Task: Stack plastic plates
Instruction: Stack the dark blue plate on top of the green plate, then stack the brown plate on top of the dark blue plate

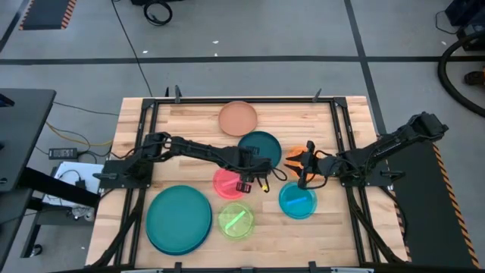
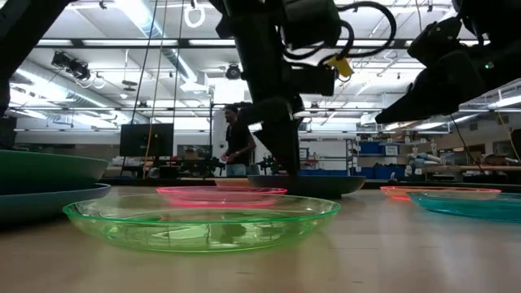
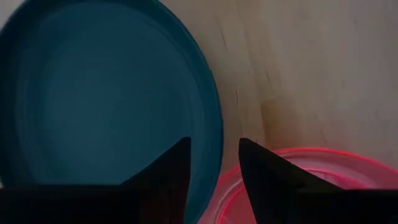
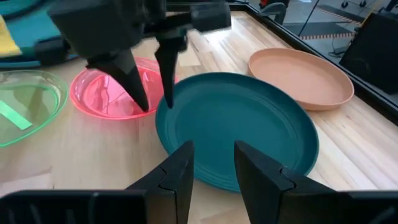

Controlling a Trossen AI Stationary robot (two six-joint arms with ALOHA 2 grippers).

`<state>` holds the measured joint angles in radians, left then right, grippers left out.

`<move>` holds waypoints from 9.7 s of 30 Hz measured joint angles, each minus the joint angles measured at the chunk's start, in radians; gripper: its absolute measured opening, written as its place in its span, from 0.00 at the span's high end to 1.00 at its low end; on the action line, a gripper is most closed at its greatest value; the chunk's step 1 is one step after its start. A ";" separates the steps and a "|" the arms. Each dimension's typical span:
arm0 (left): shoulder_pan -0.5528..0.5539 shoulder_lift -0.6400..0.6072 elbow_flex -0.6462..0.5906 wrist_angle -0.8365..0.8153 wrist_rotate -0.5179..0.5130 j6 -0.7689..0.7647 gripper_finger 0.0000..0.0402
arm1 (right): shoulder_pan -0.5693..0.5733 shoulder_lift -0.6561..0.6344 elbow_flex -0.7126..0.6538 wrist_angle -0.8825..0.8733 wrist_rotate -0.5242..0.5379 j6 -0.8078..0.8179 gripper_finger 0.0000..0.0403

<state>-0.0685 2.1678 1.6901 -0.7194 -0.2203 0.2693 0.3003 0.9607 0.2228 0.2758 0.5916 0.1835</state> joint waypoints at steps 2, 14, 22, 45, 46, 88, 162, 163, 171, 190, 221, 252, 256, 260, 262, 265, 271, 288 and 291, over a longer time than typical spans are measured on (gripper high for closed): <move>0.000 0.012 0.001 0.015 0.000 0.016 0.65 | 0.013 0.000 0.000 -0.004 0.017 0.001 0.69; 0.006 0.026 0.000 0.021 0.002 0.026 0.66 | 0.037 0.000 0.000 -0.007 0.048 0.005 0.69; 0.007 0.026 0.000 0.019 0.003 0.024 0.91 | 0.038 0.000 0.000 -0.006 0.047 0.008 0.69; -0.087 -0.107 0.043 -0.207 -0.069 -0.228 0.99 | 0.037 0.001 0.000 0.160 0.099 -0.173 0.69; -0.096 -0.109 0.052 -0.240 -0.070 -0.262 0.99 | 0.036 0.001 0.000 0.186 0.099 -0.201 0.69; -0.595 -0.169 0.180 -0.698 0.265 -1.682 0.98 | -0.311 0.002 0.000 0.419 -0.272 -0.377 0.69; -0.347 -0.082 0.122 -0.667 -0.001 -0.898 0.74 | -0.190 0.002 0.000 0.208 -0.264 -0.168 0.69; -0.345 -0.082 0.122 -0.665 -0.013 -0.868 0.74 | -0.181 0.002 0.000 0.198 -0.259 -0.156 0.69; -0.302 -0.082 0.122 -0.645 -0.073 -0.671 0.74 | -0.085 0.002 0.000 0.152 -0.242 -0.069 0.69; -0.050 -0.083 0.102 -0.438 -0.073 -0.280 0.74 | 0.167 0.002 0.000 0.109 -0.051 0.036 0.69; 0.382 0.003 0.101 -0.095 0.143 -0.011 0.74 | 0.257 0.002 0.000 0.086 0.047 0.084 0.69; 0.445 0.090 0.101 -0.188 0.173 -0.028 0.74 | 0.257 0.002 0.000 0.080 0.044 0.096 0.69; 0.449 0.091 0.101 -0.200 0.172 -0.030 0.76 | 0.257 0.002 0.000 0.081 0.044 0.095 0.69; 0.458 0.091 0.101 -0.212 0.173 -0.030 0.81 | 0.257 0.002 0.000 0.081 0.044 0.096 0.69; 0.461 0.091 0.101 -0.221 0.174 -0.030 0.84 | 0.257 0.002 0.000 0.081 0.044 0.096 0.69; 0.465 0.091 0.101 -0.245 0.173 -0.024 0.89 | 0.257 0.002 0.000 0.081 0.044 0.096 0.69; 0.465 0.091 0.102 -0.257 0.172 -0.018 0.98 | 0.257 0.002 0.000 0.081 0.044 0.096 0.69; 0.442 0.060 0.112 -0.326 0.111 -0.012 0.99 | 0.257 0.002 0.000 0.081 0.044 0.095 0.69; 0.432 0.043 0.112 -0.328 0.107 -0.015 0.99 | 0.257 0.002 0.000 0.083 0.044 0.095 0.69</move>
<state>0.3631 2.2108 1.8023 -1.0470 -0.1135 0.2539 0.5571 0.9623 0.2229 0.3590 0.6358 0.2783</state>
